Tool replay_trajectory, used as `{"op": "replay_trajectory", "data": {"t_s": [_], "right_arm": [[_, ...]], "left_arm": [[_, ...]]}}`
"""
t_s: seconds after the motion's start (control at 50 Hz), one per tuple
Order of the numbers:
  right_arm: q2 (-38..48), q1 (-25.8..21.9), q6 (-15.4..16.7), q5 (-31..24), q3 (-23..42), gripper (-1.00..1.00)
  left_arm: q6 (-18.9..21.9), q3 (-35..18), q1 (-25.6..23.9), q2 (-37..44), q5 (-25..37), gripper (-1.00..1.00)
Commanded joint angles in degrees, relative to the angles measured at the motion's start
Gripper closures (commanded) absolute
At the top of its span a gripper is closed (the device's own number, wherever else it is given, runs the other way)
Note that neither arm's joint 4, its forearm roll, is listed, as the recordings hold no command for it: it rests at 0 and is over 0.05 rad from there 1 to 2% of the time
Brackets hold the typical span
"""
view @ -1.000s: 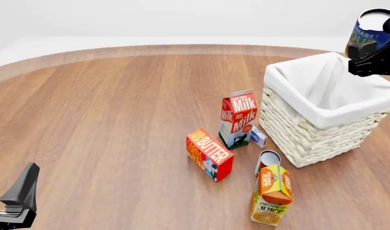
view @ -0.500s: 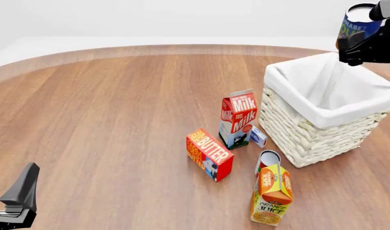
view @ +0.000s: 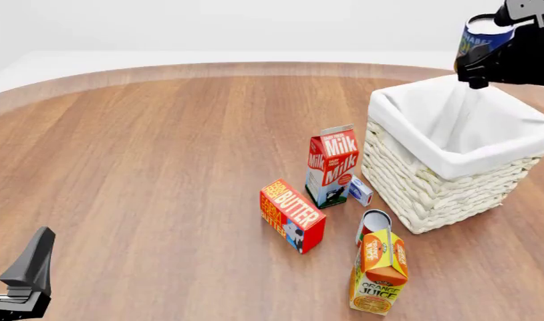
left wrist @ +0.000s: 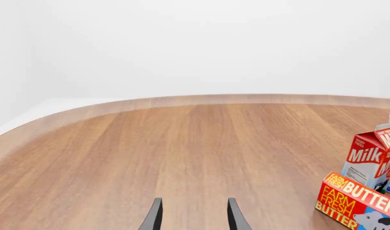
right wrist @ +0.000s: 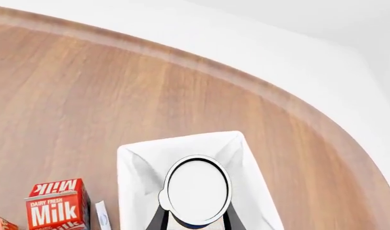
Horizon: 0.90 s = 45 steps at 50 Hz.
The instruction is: Pick up the alphabet soup, and put it in the basket.
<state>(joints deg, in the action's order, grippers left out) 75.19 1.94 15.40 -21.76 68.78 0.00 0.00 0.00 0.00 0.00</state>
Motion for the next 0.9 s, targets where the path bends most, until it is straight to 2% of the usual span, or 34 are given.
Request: {"op": "replay_trajectory", "data": {"t_s": [0.02, 0.6, 0.9], "right_arm": [[2.5, 0.5, -1.0, -1.4, 2.3, 1.00], [6.0, 1.8, 1.2, -1.4, 0.8, 1.00], [7.9, 2.2, 1.3, -0.8, -0.5, 1.00]], "left_arm": [[0.0, 0.0, 0.0, 0.0, 0.0, -1.00], [0.0, 0.0, 0.0, 0.0, 0.0, -1.00], [0.0, 0.0, 0.0, 0.0, 0.0, -1.00]]}}
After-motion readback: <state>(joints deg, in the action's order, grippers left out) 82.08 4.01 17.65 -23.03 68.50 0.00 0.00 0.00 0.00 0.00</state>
